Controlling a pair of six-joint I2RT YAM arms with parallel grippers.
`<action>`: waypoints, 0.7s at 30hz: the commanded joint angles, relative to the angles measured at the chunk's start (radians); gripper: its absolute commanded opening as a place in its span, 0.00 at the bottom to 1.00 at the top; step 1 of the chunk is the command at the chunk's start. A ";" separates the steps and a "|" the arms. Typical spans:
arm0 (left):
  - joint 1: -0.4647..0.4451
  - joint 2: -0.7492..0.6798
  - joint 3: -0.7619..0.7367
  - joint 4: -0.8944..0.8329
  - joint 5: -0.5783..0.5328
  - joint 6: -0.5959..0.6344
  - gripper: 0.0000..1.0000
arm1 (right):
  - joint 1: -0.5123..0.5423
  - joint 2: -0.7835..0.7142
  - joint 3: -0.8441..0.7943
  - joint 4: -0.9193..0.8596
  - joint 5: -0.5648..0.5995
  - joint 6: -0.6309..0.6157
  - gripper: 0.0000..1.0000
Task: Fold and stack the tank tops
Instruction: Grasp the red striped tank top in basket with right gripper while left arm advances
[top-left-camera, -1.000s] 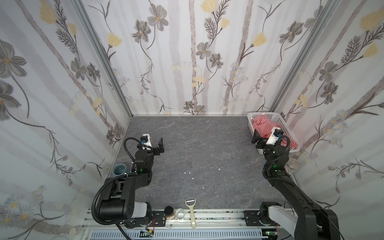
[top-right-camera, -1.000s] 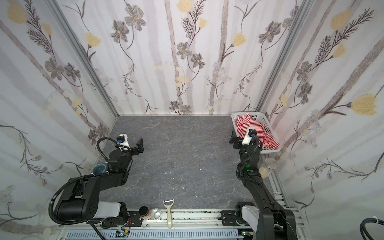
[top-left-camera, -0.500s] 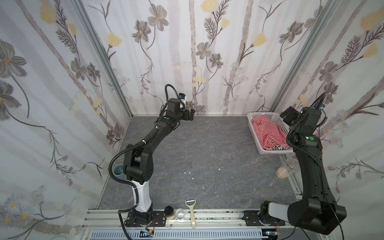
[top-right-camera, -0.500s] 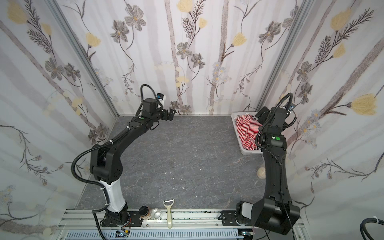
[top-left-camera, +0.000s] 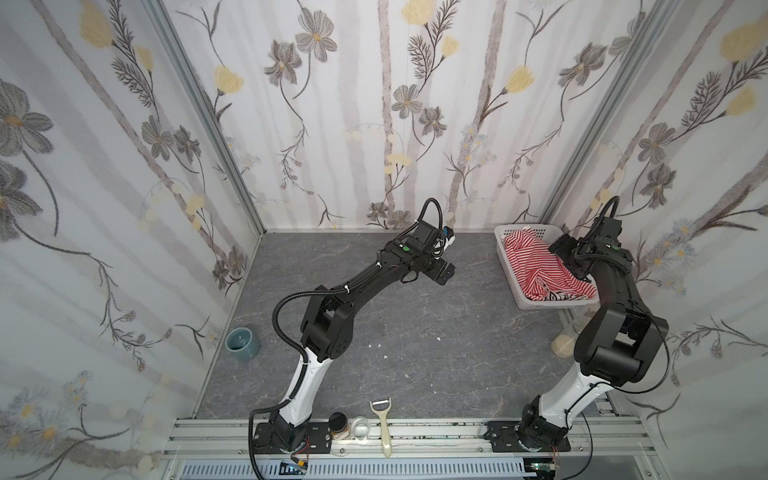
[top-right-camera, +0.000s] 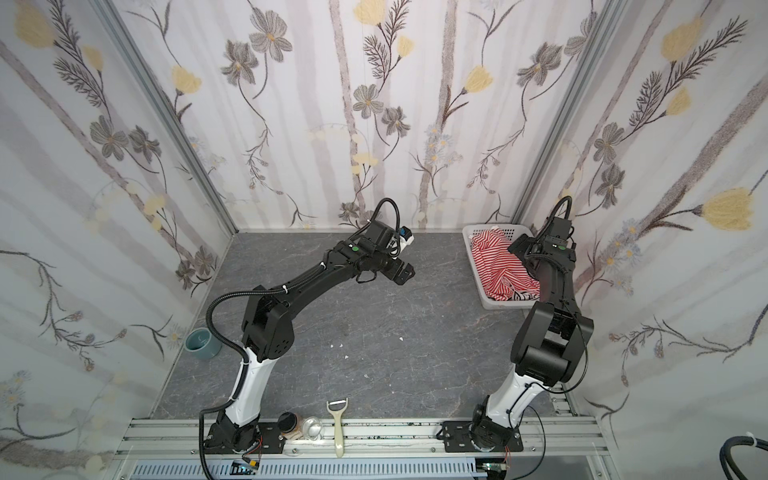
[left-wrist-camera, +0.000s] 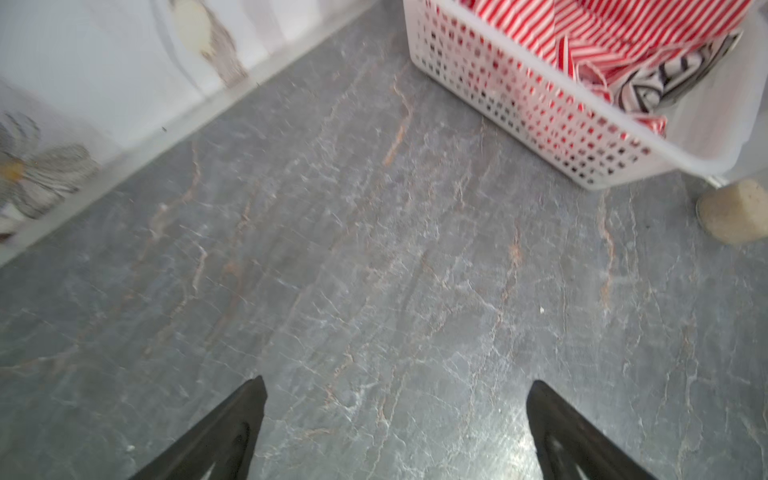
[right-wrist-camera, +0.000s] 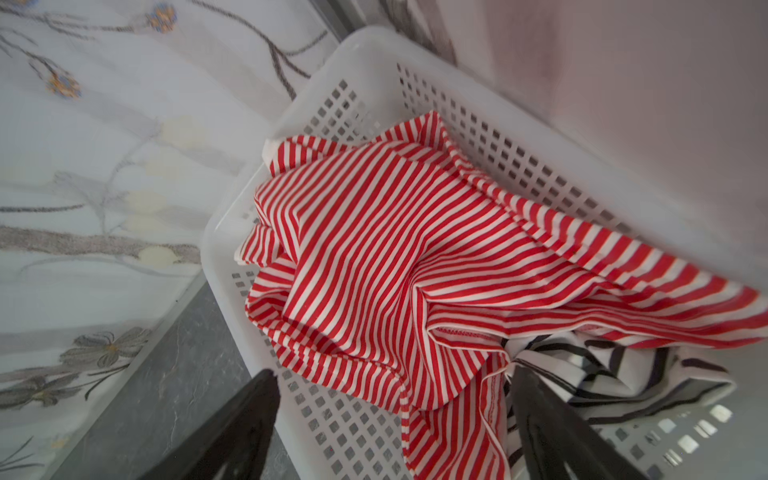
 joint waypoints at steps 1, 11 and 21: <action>-0.002 -0.027 -0.062 -0.018 0.017 0.017 1.00 | 0.007 0.023 -0.039 0.040 -0.053 0.011 0.89; -0.009 -0.139 -0.274 0.029 -0.010 0.057 1.00 | 0.034 0.178 -0.021 0.063 -0.044 0.026 0.88; -0.004 -0.240 -0.440 0.098 -0.051 0.075 1.00 | 0.043 0.319 0.098 0.039 -0.031 0.063 0.71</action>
